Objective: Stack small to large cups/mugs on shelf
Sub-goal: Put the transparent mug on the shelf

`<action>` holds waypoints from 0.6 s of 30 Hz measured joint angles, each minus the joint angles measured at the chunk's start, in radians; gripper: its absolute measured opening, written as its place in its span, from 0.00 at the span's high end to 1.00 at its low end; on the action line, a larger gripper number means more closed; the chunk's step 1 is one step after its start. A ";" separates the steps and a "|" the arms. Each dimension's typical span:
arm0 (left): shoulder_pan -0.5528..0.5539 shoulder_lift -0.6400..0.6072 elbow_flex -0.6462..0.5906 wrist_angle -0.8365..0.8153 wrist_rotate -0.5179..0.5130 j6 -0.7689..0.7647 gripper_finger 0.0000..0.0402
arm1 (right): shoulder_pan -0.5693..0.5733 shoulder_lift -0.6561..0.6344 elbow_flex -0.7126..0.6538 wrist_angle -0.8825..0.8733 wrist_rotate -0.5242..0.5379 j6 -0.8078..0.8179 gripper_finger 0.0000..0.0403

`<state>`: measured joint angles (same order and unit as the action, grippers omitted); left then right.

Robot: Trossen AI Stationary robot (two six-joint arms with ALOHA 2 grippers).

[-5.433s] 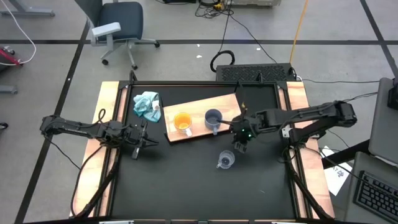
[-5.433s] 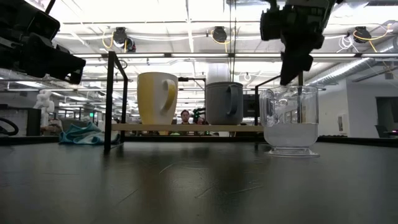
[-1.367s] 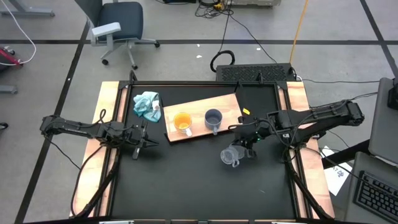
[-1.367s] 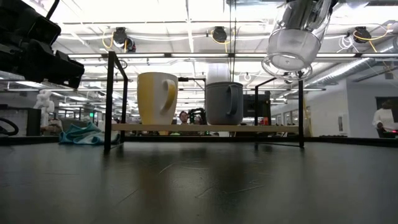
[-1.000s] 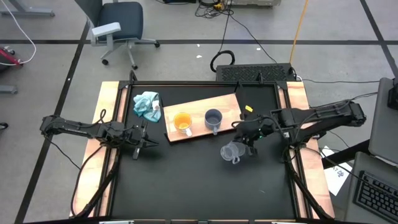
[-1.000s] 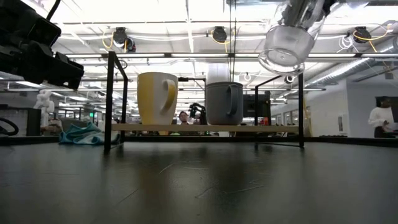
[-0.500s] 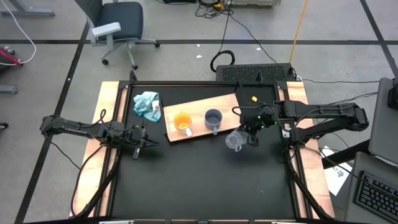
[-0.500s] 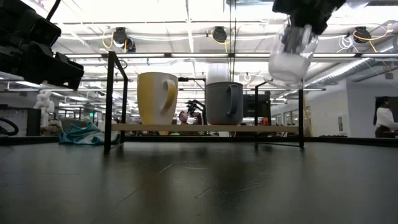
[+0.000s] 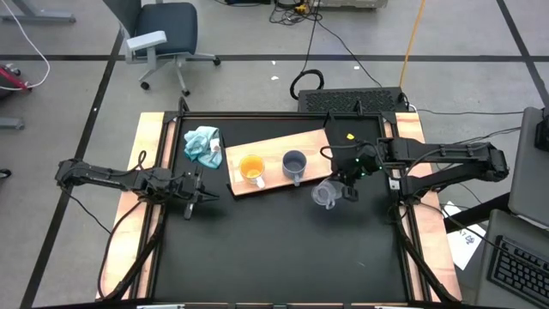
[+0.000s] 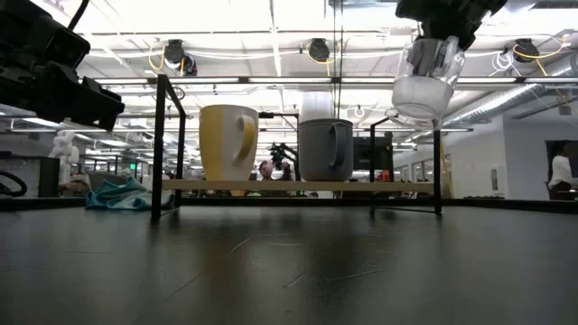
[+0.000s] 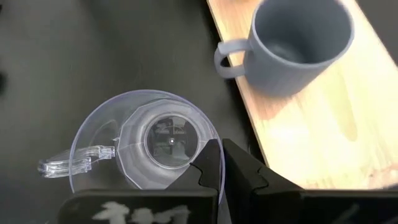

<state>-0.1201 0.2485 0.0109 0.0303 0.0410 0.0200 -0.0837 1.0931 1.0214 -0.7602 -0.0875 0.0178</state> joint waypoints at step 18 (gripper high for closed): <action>0.000 0.000 0.000 -0.005 0.000 0.001 0.92 | -0.006 -0.204 -0.067 0.117 0.046 0.016 1.00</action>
<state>-0.1203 0.2485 0.0109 0.0254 0.0414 0.0208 -0.0899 0.8894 0.9546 -0.6435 -0.0418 0.0340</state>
